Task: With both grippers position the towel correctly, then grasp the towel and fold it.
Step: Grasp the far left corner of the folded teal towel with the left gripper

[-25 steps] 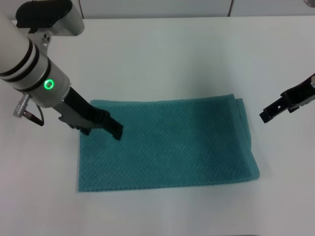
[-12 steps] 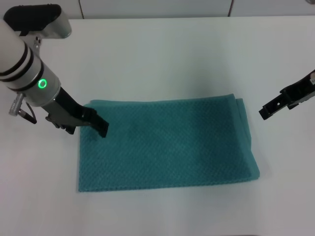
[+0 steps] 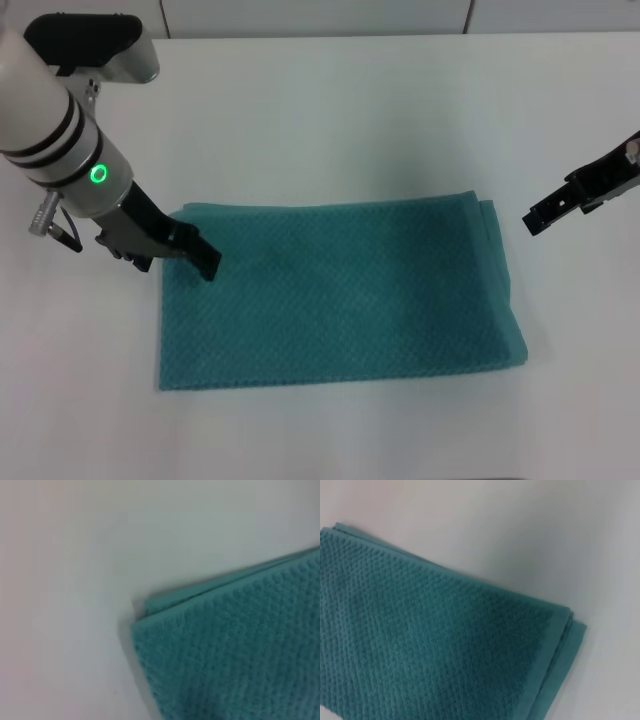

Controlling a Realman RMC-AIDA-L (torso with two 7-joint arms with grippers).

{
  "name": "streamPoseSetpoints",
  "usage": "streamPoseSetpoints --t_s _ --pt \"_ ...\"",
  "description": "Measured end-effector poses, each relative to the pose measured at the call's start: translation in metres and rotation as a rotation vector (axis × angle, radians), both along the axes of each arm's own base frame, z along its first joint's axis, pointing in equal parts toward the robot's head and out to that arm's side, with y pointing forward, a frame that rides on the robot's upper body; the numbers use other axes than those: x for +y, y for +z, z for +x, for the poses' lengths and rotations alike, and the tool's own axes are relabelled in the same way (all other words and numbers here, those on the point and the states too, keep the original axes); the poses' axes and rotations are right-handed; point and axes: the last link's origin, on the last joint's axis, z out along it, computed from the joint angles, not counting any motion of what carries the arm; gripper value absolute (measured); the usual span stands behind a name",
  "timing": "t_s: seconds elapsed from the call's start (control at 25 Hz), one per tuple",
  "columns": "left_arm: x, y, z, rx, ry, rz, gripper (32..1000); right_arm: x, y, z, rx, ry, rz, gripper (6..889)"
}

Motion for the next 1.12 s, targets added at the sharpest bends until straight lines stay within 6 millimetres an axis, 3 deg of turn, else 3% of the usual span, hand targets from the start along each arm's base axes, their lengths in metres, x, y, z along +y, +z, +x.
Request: streamPoseSetpoints --t_s 1.12 --pt "-0.002 -0.018 -0.018 0.076 -0.039 -0.009 852 0.004 -0.002 -0.003 -0.001 0.018 0.005 852"
